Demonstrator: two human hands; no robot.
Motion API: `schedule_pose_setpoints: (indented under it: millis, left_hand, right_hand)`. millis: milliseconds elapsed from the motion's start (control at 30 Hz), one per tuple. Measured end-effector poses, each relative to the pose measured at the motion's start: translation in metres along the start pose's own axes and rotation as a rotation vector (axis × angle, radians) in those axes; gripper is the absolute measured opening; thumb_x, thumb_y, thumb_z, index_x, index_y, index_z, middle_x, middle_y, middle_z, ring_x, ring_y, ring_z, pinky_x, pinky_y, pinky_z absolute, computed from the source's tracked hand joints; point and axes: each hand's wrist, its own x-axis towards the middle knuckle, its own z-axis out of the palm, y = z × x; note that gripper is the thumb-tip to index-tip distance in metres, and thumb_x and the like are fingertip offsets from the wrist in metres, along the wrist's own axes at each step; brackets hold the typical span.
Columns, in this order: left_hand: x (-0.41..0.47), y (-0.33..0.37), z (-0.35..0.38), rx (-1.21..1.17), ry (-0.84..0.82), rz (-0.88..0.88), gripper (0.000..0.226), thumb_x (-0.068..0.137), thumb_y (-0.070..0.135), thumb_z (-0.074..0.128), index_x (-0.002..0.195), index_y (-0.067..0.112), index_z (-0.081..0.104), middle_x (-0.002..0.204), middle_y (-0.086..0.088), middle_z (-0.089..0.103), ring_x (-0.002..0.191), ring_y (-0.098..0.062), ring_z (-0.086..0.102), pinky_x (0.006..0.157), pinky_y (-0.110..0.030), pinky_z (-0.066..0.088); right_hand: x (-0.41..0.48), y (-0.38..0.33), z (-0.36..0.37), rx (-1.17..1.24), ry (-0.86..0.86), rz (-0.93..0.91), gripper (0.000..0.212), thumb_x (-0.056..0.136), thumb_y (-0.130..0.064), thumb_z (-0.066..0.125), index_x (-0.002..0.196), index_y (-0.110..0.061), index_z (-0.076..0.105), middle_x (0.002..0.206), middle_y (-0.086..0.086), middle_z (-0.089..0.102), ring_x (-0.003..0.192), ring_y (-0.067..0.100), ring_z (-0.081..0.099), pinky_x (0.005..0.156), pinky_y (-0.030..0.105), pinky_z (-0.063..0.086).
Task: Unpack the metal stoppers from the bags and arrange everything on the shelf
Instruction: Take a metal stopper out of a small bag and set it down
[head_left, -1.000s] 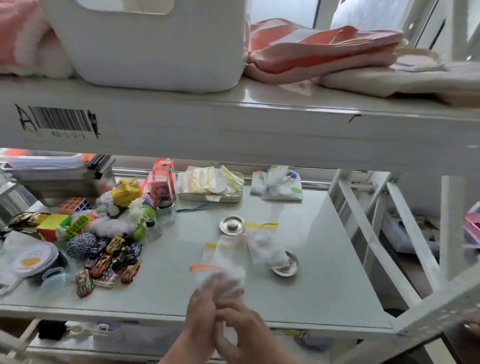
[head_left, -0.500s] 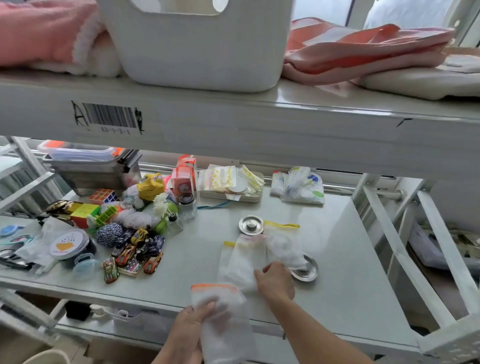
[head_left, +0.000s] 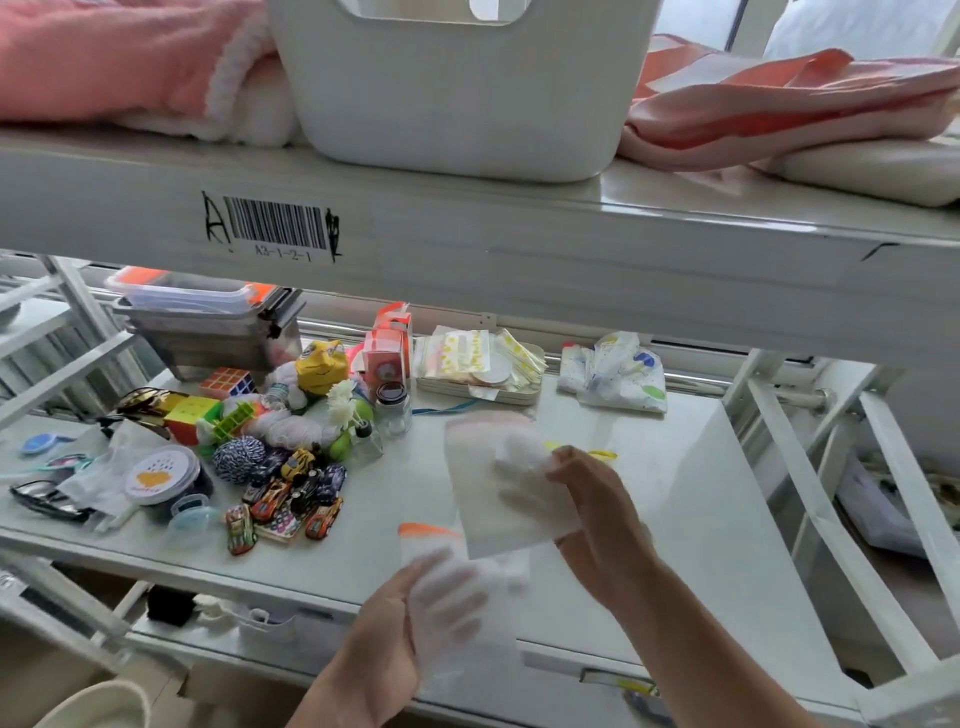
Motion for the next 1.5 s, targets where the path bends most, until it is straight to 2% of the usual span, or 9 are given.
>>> schedule_pose_setpoints:
  millis: [133, 333, 600, 733, 833, 967, 1067, 1233, 1500]
  left_hand:
    - [0.001, 0.002, 0.001, -0.143, -0.143, -0.04, 0.073, 0.092, 0.063, 0.036, 0.129, 0.007, 0.064, 0.129, -0.028, 0.064, 0.122, -0.046, 0.057, 0.1, -0.06, 0.045]
    - [0.004, -0.01, -0.011, 0.106, 0.011, 0.102, 0.042, 0.08, 0.019, 0.065, 0.114, -0.005, 0.069, 0.106, -0.031, 0.073, 0.084, -0.041, 0.073, 0.081, -0.054, 0.056]
    - [-0.003, -0.006, -0.035, 0.211, 0.124, 0.155, 0.023, 0.095, 0.011, 0.056, 0.103, -0.005, 0.07, 0.096, -0.03, 0.075, 0.072, -0.036, 0.075, 0.072, -0.046, 0.059]
    - [-0.006, -0.002, -0.045, 0.207, 0.209, 0.175, 0.025, 0.095, 0.01, 0.056, 0.102, -0.01, 0.068, 0.096, -0.033, 0.073, 0.073, -0.039, 0.073, 0.082, -0.053, 0.055]
    - [-0.007, 0.001, -0.048, 0.211, 0.225, 0.152, 0.028, 0.096, 0.012, 0.055, 0.109, -0.01, 0.066, 0.096, -0.033, 0.074, 0.076, -0.04, 0.072, 0.087, -0.057, 0.052]
    - [-0.005, -0.002, -0.042, 0.259, 0.196, 0.149, 0.024, 0.097, 0.016, 0.054, 0.104, -0.002, 0.067, 0.076, -0.02, 0.078, 0.061, -0.033, 0.075, 0.064, -0.04, 0.059]
    - [0.0, -0.002, -0.032, 0.184, 0.12, 0.101, 0.037, 0.095, 0.028, 0.055, 0.117, 0.0, 0.067, 0.099, -0.025, 0.076, 0.084, -0.041, 0.074, 0.075, -0.05, 0.058]
    - [0.003, 0.002, -0.019, -0.034, -0.083, -0.036, 0.083, 0.09, 0.071, 0.032, 0.12, 0.005, 0.07, 0.123, -0.029, 0.067, 0.116, -0.046, 0.062, 0.096, -0.058, 0.048]
    - [0.006, -0.012, -0.011, 0.2, 0.04, 0.073, 0.031, 0.093, 0.008, 0.055, 0.118, -0.009, 0.064, 0.11, -0.032, 0.071, 0.08, -0.039, 0.075, 0.074, -0.05, 0.06]
  right_hand:
    - [-0.027, 0.057, -0.015, -0.358, 0.179, 0.122, 0.021, 0.078, -0.003, 0.054, 0.062, -0.014, 0.063, 0.073, 0.01, 0.071, 0.067, 0.027, 0.068, 0.057, 0.03, 0.054]
    - [-0.023, 0.105, -0.049, -0.955, 0.246, 0.215, 0.028, 0.07, -0.038, 0.073, 0.057, -0.018, 0.057, 0.052, -0.008, 0.052, 0.053, 0.008, 0.047, 0.055, 0.028, 0.038]
    - [0.049, 0.121, -0.058, -1.425, 0.602, 0.324, 0.053, 0.078, -0.06, 0.06, 0.103, -0.013, 0.064, 0.106, 0.006, 0.069, 0.1, 0.03, 0.066, 0.072, 0.033, 0.043]
    - [0.064, 0.118, -0.041, -1.344, 0.508, 0.294, 0.014, 0.078, -0.026, 0.062, 0.077, -0.013, 0.066, 0.082, 0.005, 0.067, 0.08, 0.026, 0.065, 0.065, 0.029, 0.044]
    - [0.071, 0.099, -0.023, -0.972, 0.412, 0.115, 0.025, 0.074, -0.018, 0.064, 0.056, -0.017, 0.046, 0.056, 0.002, 0.041, 0.055, 0.02, 0.04, 0.054, 0.032, 0.031]
    - [0.058, 0.052, 0.005, -0.351, 0.195, 0.055, 0.015, 0.069, -0.012, 0.065, 0.082, -0.004, 0.061, 0.082, 0.03, 0.069, 0.072, 0.028, 0.063, 0.069, 0.042, 0.047]
    - [0.027, 0.039, 0.009, -0.221, 0.037, 0.04, 0.015, 0.083, 0.004, 0.056, 0.093, 0.014, 0.061, 0.102, 0.022, 0.076, 0.08, 0.033, 0.07, 0.082, 0.048, 0.056]
    - [-0.017, 0.081, -0.015, -0.716, 0.088, 0.147, 0.016, 0.063, -0.023, 0.07, 0.054, -0.018, 0.058, 0.052, -0.006, 0.054, 0.053, 0.014, 0.048, 0.045, 0.022, 0.038]
    - [0.021, 0.079, -0.088, -1.259, 0.394, -0.087, 0.019, 0.075, -0.03, 0.079, 0.072, -0.019, 0.064, 0.069, -0.006, 0.062, 0.069, 0.013, 0.061, 0.069, 0.033, 0.048]
